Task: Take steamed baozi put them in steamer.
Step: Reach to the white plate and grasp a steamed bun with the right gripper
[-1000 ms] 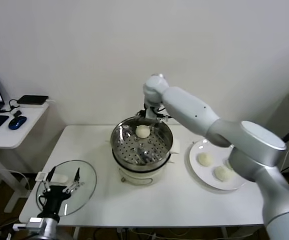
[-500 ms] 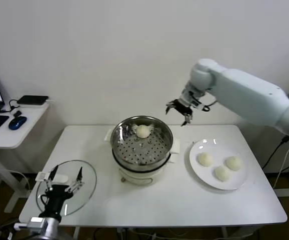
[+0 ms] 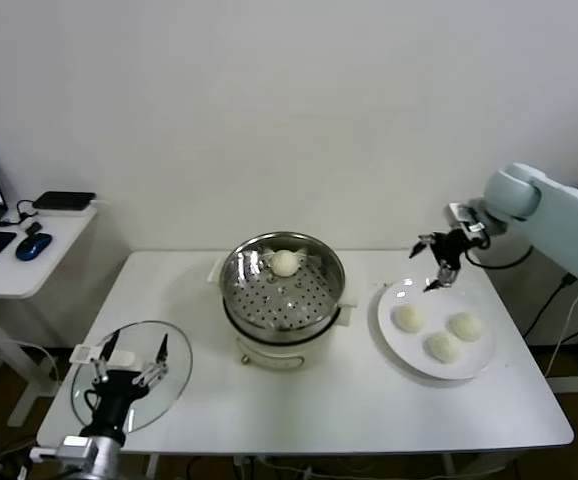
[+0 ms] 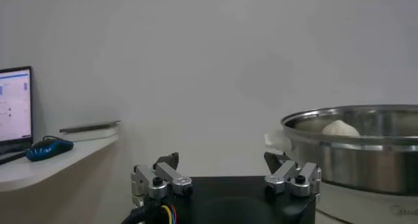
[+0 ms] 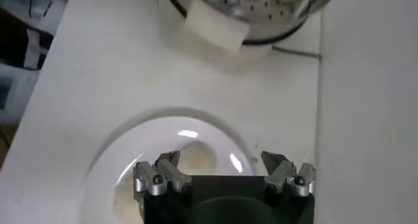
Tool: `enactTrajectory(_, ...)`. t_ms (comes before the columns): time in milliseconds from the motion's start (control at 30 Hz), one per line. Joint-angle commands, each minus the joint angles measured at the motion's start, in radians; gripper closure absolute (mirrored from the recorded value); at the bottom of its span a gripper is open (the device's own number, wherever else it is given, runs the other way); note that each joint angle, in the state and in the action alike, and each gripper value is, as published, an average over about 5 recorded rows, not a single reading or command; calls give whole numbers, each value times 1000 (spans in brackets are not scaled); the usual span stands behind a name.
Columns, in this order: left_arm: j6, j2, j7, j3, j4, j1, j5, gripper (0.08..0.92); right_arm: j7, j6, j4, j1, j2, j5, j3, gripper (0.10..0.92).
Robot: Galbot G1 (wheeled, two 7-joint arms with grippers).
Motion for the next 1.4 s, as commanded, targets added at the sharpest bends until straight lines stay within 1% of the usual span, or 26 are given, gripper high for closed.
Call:
enactTrajectory(33, 0, -1, 0, -2, 1, 2, 1, 177, 5, -24, -115, -240, -5, -120, 153, 203)
enactTrajectory(200, 1, 0, 0, -5, 4, -1, 0, 177, 20, 6, -185, -279, 64, -169, 207, 203)
enactTrajectory(467, -1, -2, 1, -4, 17, -3, 0, 177, 33, 23, -290, -267, 178, -197, 239, 203)
enactTrajectory(667, -2, 0, 0, -7, 22, -4, -2, 177, 31, 27, -345, -261, 234, -216, 235, 203)
enactTrajectory(1067, -3, 0, 0, -8, 29, -8, -5, 177, 35, 62, -454, -273, 314, -268, 276, 203)
enactTrajectory(1400, -3, -3, 0, -7, 32, -10, -5, 177, 33, 72, -476, -279, 333, -287, 286, 203)
